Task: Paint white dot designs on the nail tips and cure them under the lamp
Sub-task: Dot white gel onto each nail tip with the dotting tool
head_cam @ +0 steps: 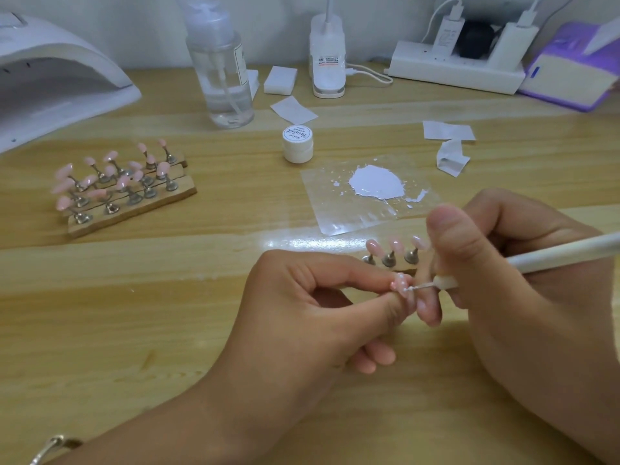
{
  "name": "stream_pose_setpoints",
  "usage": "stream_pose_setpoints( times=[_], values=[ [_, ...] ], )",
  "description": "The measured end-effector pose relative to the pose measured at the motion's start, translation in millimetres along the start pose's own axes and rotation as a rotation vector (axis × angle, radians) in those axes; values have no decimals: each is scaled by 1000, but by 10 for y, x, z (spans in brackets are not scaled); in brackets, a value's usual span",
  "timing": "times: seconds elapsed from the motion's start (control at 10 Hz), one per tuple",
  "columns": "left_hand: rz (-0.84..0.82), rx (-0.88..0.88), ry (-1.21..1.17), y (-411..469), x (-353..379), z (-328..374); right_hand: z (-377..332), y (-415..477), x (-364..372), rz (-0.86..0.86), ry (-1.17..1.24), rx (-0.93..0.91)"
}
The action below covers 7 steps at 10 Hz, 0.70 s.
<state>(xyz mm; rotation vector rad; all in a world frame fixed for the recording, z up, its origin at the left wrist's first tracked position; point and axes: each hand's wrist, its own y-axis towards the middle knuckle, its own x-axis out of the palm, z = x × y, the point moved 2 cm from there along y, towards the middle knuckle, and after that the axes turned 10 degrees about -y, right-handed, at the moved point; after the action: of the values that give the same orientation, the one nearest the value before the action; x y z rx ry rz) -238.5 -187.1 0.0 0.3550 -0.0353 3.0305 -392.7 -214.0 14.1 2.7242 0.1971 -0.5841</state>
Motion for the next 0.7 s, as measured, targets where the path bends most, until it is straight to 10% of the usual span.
stream_pose_setpoints(
  times=[0.4,0.7],
  values=[
    [85,81,-12,-37,-9,68,41,141,-177,274,308,6],
    [255,240,417,183,-362,162,133,198,-215,280,251,28]
  ],
)
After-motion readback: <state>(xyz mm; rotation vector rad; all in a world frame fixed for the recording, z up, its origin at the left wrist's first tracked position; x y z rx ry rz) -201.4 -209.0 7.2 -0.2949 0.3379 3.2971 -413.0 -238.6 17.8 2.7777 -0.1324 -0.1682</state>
